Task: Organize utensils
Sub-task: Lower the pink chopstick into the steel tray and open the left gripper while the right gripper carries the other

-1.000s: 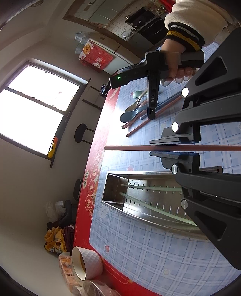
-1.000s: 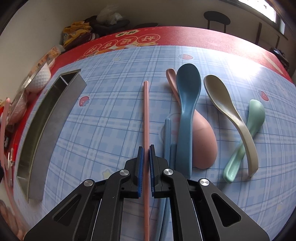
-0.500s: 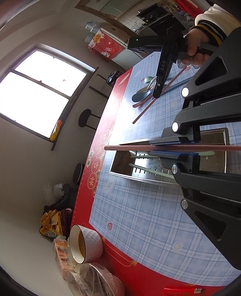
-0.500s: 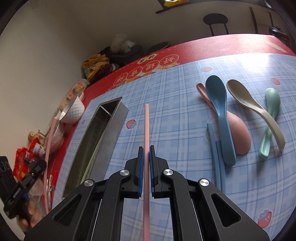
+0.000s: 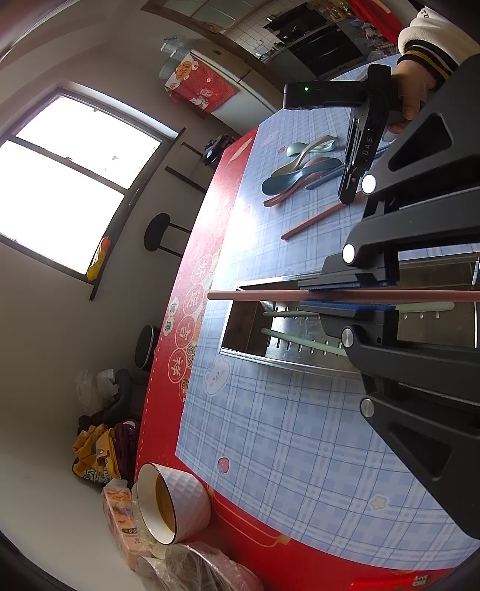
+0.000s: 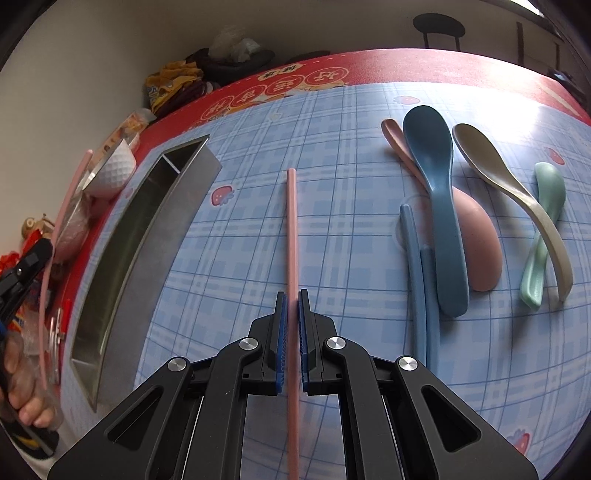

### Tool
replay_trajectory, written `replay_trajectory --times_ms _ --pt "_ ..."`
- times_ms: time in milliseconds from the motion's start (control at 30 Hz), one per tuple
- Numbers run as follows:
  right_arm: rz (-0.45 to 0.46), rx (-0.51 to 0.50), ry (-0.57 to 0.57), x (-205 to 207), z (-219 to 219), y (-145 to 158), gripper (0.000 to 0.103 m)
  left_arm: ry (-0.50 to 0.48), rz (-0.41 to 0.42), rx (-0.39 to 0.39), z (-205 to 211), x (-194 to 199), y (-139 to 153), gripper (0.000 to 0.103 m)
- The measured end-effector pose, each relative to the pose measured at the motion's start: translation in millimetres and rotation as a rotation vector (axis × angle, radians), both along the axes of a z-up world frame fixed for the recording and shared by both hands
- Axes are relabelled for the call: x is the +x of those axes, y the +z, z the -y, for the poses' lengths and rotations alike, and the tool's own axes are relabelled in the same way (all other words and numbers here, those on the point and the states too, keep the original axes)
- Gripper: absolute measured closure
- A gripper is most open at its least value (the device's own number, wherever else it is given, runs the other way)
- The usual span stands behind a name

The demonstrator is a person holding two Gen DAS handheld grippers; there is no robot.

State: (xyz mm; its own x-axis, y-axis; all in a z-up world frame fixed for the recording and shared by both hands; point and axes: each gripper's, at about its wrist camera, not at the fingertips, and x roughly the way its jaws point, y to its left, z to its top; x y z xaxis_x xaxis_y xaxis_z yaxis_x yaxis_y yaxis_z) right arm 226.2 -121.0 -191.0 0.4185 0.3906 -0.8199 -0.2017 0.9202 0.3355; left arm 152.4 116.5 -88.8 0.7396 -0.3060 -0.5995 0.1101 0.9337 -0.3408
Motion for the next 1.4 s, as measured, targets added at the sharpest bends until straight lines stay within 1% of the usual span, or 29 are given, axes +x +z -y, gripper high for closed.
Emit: replay_trajectory --times_ms 200,333,467,667,767,800,867,1100,1200,1300,1400 --pt "-0.046 -0.108 0.073 15 -16 4 0.096 0.0 -0.015 0.001 0 5 -4 0.097" --pt "-0.048 -0.177 0.105 22 -26 5 0.096 0.001 -0.022 0.002 0 8 -5 0.097" --pt "-0.043 -0.215 0.123 24 -32 6 0.096 -0.004 -0.034 0.006 2 13 -7 0.097" --pt "0.002 -0.269 0.157 21 -40 7 0.096 -0.012 -0.08 0.015 7 24 -15 0.097" --pt "0.059 -0.273 0.14 12 -40 7 0.097 -0.012 -0.113 0.039 10 32 -20 0.097" --pt "0.061 -0.249 0.126 10 -37 6 0.097 -0.013 -0.123 0.055 12 34 -21 0.097" --pt "0.036 -0.143 0.081 12 -26 5 0.097 -0.012 -0.142 0.079 14 40 -24 0.097" --pt "-0.016 0.139 -0.029 10 6 2 0.097 -0.029 -0.199 0.148 22 60 -31 0.097" --pt "-0.015 0.203 -0.049 6 13 4 0.097 -0.028 -0.234 0.176 25 68 -38 0.097" --pt "-0.004 0.223 -0.05 2 17 8 0.097 -0.029 -0.266 0.195 27 74 -45 0.097" --pt "-0.003 0.224 -0.044 1 19 9 0.097 -0.033 -0.28 0.233 31 76 -47 0.097"
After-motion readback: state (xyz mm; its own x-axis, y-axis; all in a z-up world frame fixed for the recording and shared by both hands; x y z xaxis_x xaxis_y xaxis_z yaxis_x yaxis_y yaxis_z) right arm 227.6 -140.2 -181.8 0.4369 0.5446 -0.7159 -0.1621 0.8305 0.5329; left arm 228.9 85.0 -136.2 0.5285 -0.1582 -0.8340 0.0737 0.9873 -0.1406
